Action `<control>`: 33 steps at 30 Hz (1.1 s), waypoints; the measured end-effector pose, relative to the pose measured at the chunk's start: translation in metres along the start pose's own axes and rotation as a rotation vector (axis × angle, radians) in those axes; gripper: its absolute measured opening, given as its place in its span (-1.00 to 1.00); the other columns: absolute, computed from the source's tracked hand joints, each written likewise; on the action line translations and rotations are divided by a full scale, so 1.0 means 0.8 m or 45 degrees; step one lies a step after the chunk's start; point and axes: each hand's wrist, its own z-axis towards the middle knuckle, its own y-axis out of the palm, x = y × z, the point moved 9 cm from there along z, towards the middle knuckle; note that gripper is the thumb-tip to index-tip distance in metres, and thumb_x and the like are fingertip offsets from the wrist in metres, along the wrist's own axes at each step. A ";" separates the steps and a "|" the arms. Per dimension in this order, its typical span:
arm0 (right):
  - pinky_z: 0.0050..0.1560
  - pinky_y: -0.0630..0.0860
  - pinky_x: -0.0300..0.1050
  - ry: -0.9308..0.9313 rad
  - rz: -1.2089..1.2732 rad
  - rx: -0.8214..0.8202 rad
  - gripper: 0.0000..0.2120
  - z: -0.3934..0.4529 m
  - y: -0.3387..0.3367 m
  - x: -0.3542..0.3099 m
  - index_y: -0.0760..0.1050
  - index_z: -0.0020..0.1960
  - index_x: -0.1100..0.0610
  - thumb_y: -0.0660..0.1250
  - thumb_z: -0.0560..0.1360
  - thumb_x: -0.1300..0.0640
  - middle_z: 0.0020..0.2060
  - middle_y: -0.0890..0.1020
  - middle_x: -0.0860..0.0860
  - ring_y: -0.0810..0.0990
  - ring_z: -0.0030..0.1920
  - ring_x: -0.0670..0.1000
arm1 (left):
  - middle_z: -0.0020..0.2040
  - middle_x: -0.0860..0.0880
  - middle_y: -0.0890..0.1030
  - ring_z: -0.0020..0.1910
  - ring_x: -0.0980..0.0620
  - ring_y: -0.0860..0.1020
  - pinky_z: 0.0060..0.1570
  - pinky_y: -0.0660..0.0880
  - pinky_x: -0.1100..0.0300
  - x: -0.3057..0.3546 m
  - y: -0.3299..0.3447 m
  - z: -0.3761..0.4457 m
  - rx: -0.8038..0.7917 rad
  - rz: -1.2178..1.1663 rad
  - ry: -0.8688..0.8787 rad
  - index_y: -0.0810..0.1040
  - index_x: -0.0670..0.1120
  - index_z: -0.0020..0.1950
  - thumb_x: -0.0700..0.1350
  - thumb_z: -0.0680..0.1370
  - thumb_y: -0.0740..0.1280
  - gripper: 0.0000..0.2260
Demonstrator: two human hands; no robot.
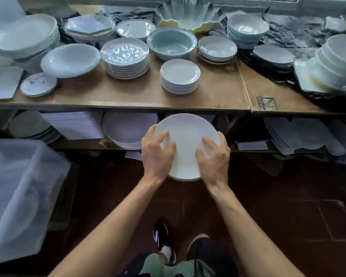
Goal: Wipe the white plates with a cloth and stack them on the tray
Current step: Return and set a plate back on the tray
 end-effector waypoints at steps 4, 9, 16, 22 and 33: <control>0.35 0.21 -0.14 -0.012 0.011 -0.012 -0.69 0.059 0.022 -0.014 0.63 0.22 0.12 0.43 0.48 0.16 0.49 0.32 0.18 0.34 0.40 0.28 | 0.51 -0.08 0.41 0.42 -0.07 0.36 0.35 0.16 0.33 0.009 0.010 0.060 0.010 -0.013 0.015 0.68 -0.07 0.25 -0.13 0.50 0.48 -0.68; 0.40 0.22 -0.12 -0.011 0.055 -0.052 -0.68 0.136 0.052 -0.014 0.63 0.24 0.13 0.42 0.49 0.16 0.49 0.32 0.16 0.32 0.43 0.25 | 0.52 -0.04 0.40 0.44 -0.03 0.34 0.34 0.16 0.34 0.013 0.038 0.131 0.031 -0.011 -0.016 0.68 -0.02 0.25 -0.12 0.50 0.47 -0.69; 0.51 0.25 0.02 0.006 0.125 -0.148 -0.61 0.262 0.083 -0.002 0.59 0.30 0.12 0.40 0.48 0.16 0.50 0.31 0.15 0.27 0.49 0.19 | 0.50 -0.03 0.42 0.46 -0.04 0.38 0.47 0.30 0.03 0.038 0.095 0.237 0.040 0.022 -0.039 0.67 -0.01 0.26 -0.09 0.49 0.46 -0.67; 0.48 0.31 0.07 -0.036 0.148 -0.229 -0.61 0.353 0.110 -0.004 0.58 0.30 0.10 0.39 0.48 0.14 0.51 0.30 0.11 0.26 0.48 0.17 | 0.48 -0.05 0.44 0.45 -0.08 0.38 0.41 0.28 0.13 0.043 0.130 0.311 0.106 0.028 -0.087 0.69 -0.04 0.22 -0.12 0.48 0.47 -0.69; 0.40 0.20 -0.23 0.016 0.083 -0.252 -0.60 0.466 0.168 0.001 0.60 0.29 0.11 0.44 0.45 0.19 0.49 0.33 0.10 0.32 0.43 0.16 | 0.49 -0.03 0.43 0.42 -0.08 0.37 0.37 0.22 0.20 0.016 0.184 0.419 0.089 -0.004 -0.230 0.69 0.01 0.22 -0.14 0.48 0.47 -0.69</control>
